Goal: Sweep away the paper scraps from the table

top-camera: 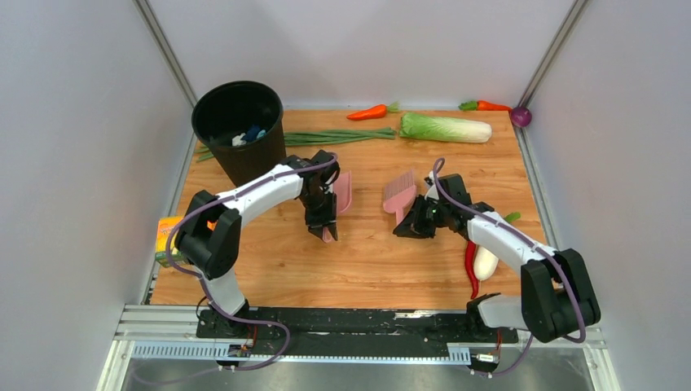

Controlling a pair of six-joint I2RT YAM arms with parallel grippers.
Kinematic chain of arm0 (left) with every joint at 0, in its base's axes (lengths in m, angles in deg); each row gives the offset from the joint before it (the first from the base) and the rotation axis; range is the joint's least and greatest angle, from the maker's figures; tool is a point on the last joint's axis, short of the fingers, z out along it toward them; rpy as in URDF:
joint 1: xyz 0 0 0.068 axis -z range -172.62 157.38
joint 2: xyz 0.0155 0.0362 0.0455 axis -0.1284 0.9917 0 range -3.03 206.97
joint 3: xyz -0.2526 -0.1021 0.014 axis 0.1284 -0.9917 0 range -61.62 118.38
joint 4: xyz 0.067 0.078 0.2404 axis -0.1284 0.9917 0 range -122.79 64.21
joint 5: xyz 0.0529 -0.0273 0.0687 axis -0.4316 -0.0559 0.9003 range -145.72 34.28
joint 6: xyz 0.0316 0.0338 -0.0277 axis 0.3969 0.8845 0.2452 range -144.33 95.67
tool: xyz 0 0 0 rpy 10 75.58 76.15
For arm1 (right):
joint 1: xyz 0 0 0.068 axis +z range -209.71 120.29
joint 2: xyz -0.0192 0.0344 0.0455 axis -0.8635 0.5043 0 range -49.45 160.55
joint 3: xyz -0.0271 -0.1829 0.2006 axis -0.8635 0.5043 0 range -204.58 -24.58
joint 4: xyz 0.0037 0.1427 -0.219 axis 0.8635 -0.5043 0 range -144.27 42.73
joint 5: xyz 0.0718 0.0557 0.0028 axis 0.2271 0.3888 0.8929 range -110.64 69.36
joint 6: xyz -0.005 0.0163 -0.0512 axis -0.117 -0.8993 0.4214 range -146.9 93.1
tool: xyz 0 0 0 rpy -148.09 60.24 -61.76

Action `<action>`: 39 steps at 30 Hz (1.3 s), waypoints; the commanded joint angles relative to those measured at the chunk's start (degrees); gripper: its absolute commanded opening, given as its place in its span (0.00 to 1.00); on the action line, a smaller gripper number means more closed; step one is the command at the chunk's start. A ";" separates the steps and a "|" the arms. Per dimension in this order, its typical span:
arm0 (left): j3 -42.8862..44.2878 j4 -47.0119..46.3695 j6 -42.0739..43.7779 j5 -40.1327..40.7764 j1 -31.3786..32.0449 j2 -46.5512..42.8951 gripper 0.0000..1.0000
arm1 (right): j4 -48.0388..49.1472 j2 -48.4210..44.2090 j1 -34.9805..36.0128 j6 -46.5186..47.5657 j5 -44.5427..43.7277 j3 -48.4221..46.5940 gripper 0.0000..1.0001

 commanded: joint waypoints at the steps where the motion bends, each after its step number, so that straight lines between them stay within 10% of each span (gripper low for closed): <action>1: -1.85 -5.13 -0.72 0.35 1.12 2.33 0.00 | 11.22 1.82 -0.20 -2.63 3.28 2.87 0.00; 11: -5.37 -10.58 -2.03 -3.17 1.30 7.70 0.10 | 11.15 7.10 -0.28 -2.99 4.96 4.19 0.00; 14: -5.63 -11.37 -2.39 -3.87 1.47 8.23 0.29 | 9.31 8.60 -0.28 -2.29 4.96 3.93 0.38; 20: -5.55 -11.64 -2.47 -3.70 1.65 7.97 0.65 | 5.09 7.81 -0.28 -0.88 2.15 1.82 0.64; 25: -5.02 -10.85 -2.30 -3.44 1.74 6.83 0.69 | -0.79 6.32 -0.28 0.88 -2.07 -0.99 0.97; 39: 9.65 0.22 1.04 2.19 1.74 -5.56 0.73 | -13.64 -10.46 -0.11 8.78 -9.99 -18.56 1.00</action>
